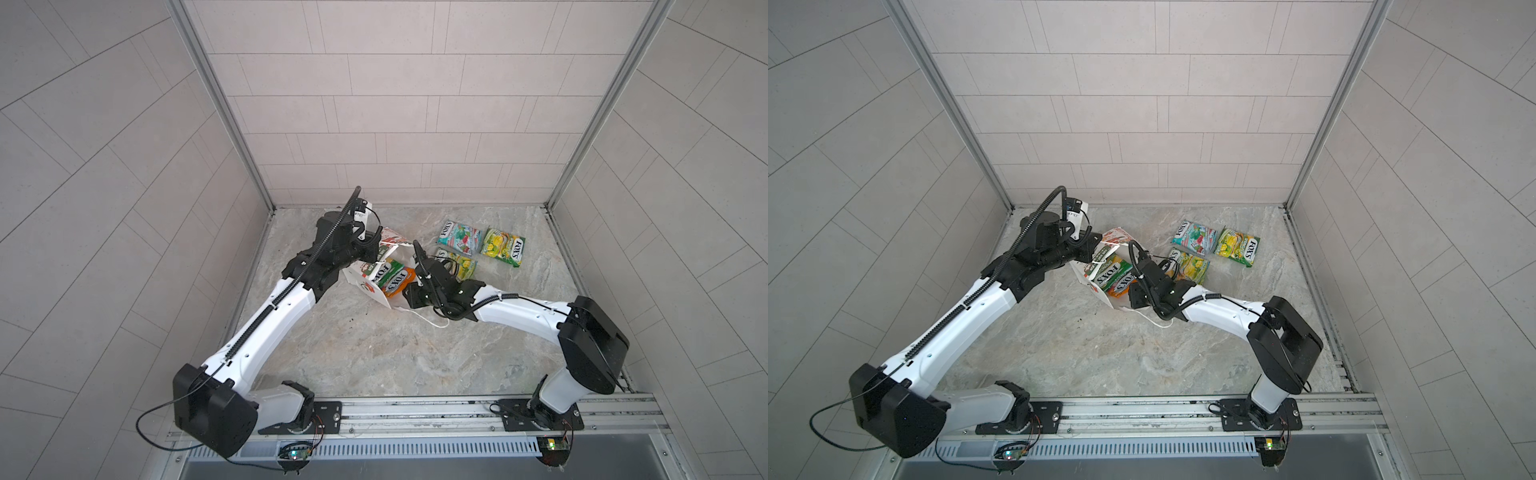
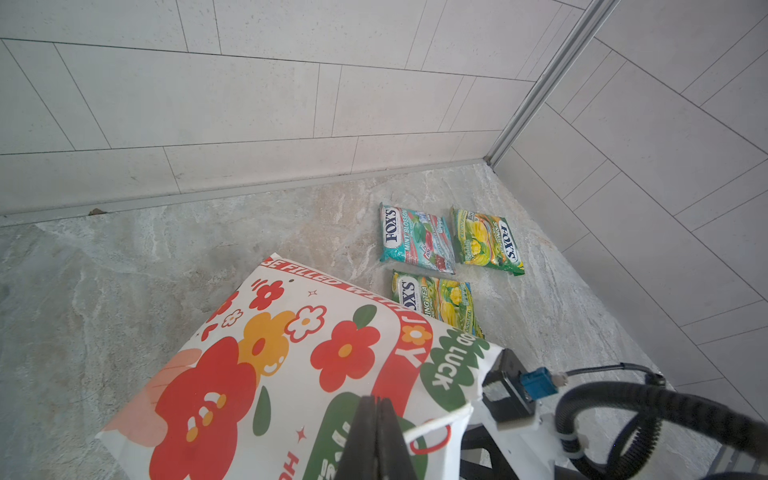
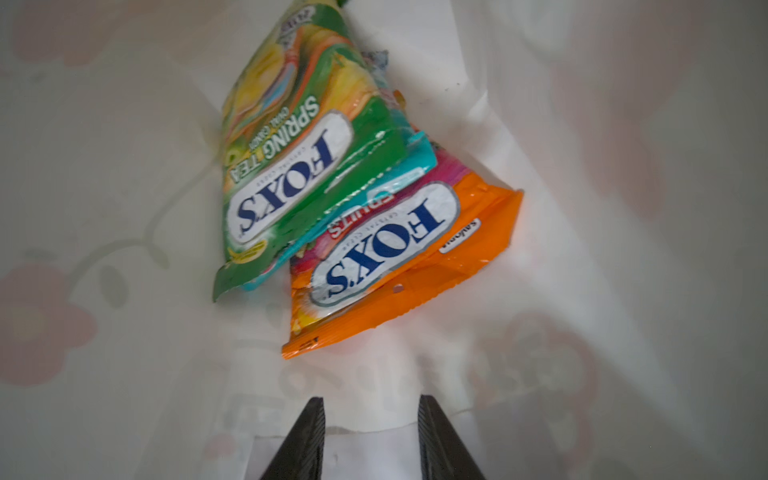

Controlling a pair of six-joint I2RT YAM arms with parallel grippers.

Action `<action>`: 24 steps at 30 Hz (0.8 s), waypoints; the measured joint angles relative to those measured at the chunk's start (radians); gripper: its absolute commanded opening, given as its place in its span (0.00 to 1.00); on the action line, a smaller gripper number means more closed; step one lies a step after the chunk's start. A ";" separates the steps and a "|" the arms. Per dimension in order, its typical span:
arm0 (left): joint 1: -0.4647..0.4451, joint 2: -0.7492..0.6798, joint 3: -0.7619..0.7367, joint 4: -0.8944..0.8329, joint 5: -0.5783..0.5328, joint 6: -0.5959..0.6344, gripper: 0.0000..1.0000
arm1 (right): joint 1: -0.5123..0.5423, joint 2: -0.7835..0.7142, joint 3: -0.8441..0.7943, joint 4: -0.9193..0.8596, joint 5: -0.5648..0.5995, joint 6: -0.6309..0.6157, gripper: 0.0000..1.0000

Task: Take the snacks out of the paper bag
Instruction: 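Move the right gripper back into the bag over the orange packet, then lower the right gripper and close on the orange FOX'S packet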

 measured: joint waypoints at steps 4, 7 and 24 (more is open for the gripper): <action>0.000 0.000 0.000 0.003 0.008 -0.006 0.00 | 0.000 0.040 0.019 0.006 0.030 0.065 0.42; 0.000 0.000 -0.001 0.008 0.013 -0.010 0.00 | -0.001 0.084 0.047 0.023 0.024 0.104 0.44; 0.000 0.000 -0.025 0.061 0.079 -0.050 0.00 | -0.023 0.189 0.104 0.069 0.002 0.255 0.51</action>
